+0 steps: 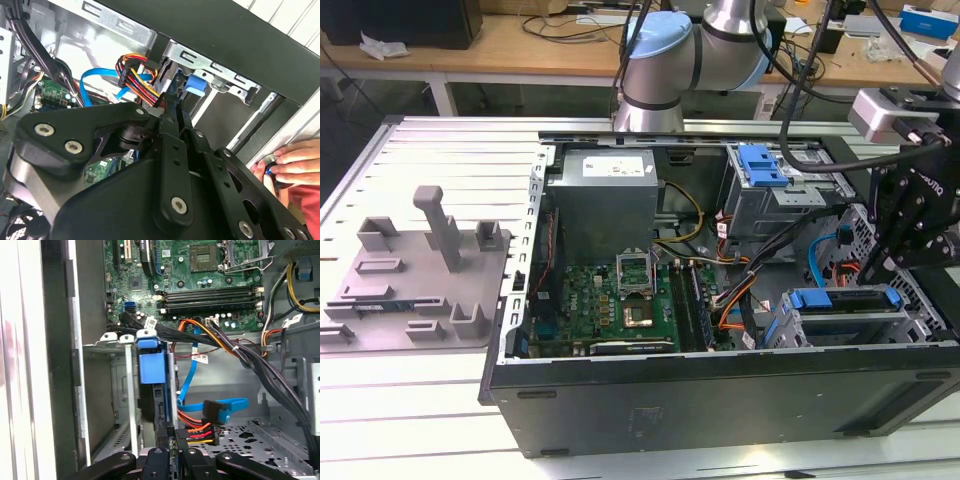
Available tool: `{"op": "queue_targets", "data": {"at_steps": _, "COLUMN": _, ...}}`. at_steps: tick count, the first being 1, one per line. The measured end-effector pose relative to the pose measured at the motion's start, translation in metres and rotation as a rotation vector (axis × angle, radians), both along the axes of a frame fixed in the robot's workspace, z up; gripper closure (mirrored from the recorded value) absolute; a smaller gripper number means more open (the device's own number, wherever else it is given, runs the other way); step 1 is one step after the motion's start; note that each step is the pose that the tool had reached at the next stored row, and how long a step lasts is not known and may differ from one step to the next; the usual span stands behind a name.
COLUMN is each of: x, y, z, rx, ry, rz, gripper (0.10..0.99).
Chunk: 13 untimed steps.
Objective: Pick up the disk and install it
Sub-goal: 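Insert the first disk wire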
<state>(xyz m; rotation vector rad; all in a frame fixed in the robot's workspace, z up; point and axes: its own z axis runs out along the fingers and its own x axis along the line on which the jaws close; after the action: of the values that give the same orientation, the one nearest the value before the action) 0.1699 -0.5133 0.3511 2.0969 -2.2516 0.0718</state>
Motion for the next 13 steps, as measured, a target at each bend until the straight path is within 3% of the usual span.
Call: {"op": "queue_targets", "data": {"at_steps": 13, "x": 0.0004, "y": -0.0001, "z": 0.0027, "rx": -0.004, "ry": -0.0009, "rz": -0.023, "gripper": 0.922}}
